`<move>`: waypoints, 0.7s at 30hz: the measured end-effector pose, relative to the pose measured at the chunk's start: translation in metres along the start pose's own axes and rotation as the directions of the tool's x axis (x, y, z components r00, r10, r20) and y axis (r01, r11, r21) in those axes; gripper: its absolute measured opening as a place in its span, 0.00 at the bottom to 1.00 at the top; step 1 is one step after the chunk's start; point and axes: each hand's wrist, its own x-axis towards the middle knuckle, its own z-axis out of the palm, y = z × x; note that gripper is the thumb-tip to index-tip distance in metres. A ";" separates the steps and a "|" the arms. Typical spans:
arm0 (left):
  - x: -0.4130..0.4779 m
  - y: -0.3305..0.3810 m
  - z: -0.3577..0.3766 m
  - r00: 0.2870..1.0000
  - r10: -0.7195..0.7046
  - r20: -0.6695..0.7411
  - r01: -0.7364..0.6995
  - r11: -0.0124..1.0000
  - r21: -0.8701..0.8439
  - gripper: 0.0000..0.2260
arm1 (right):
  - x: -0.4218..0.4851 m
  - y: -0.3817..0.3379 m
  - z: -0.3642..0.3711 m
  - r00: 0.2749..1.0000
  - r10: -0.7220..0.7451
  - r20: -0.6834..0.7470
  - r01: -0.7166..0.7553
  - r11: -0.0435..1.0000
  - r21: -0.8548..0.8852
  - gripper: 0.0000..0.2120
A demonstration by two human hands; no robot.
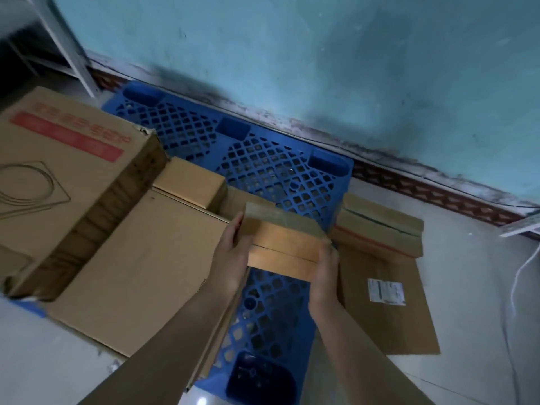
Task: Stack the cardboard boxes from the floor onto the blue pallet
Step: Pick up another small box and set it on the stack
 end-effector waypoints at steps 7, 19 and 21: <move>0.047 0.031 -0.008 0.995 0.096 -0.008 -0.096 0.994 0.060 0.19 | 0.018 -0.026 0.033 0.994 -0.049 0.099 0.047 0.999 0.015 0.16; 0.169 0.007 -0.047 0.992 0.070 0.101 -0.074 0.997 0.032 0.12 | 0.078 -0.018 0.110 0.995 -0.096 -0.039 0.086 0.975 -0.203 0.20; 0.191 -0.005 -0.053 0.990 0.052 0.130 -0.064 0.994 0.091 0.13 | 0.086 -0.008 0.124 0.994 -0.083 -0.066 0.067 0.974 -0.218 0.20</move>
